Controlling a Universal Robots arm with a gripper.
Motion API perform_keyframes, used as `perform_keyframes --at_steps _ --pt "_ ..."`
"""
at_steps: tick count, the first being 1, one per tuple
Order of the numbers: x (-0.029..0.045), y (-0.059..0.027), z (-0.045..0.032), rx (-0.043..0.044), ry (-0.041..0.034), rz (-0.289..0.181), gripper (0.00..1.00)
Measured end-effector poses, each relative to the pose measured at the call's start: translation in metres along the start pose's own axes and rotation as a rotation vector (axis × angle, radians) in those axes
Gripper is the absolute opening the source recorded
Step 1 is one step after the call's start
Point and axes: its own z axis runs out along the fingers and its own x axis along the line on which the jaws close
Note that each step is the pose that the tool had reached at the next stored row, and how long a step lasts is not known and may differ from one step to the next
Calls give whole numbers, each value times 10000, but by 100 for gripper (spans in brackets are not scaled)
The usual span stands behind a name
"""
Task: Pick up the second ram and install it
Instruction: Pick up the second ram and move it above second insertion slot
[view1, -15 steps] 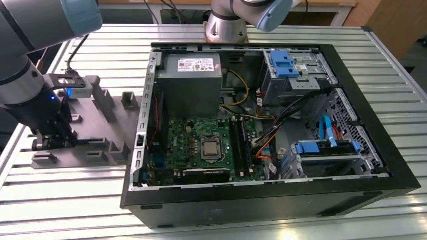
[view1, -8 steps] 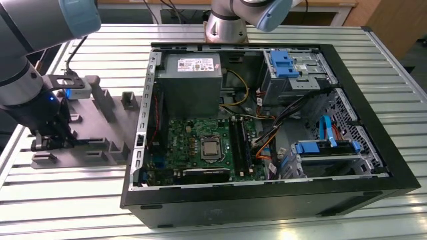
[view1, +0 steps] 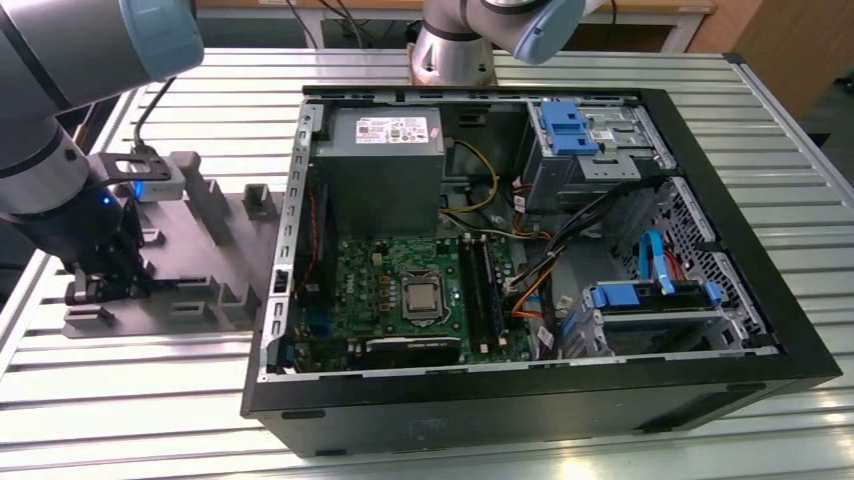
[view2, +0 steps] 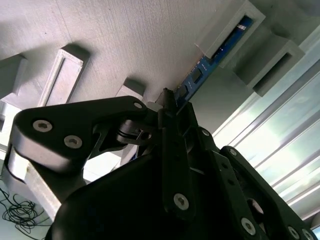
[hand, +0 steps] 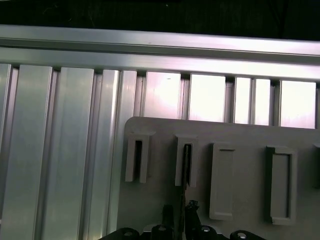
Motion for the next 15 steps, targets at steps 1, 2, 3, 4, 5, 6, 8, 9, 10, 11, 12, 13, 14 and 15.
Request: perform_keyframes --at_steps 1,2,3,4,5,6,8,9,10,11,12,13,14,15 --pt "0 0 2 1 0 0 24" --pt "0 0 2 0 0 0 23" --pt "0 0 3 0 0 0 23" --pt "0 0 3 0 0 0 16" --pt "0 0 3 0 0 0 16" --pt "0 0 3 0 0 0 16" --pt "0 0 4 1 -1 0 14" --pt "0 0 4 1 -1 0 14" --pt "0 0 4 1 0 0 14" --pt "0 0 4 1 -1 0 14" --pt "0 0 4 1 0 0 14" --pt "0 0 4 1 0 0 14" --pt "0 0 4 1 -1 0 14" --pt "0 0 4 1 -1 2 14"
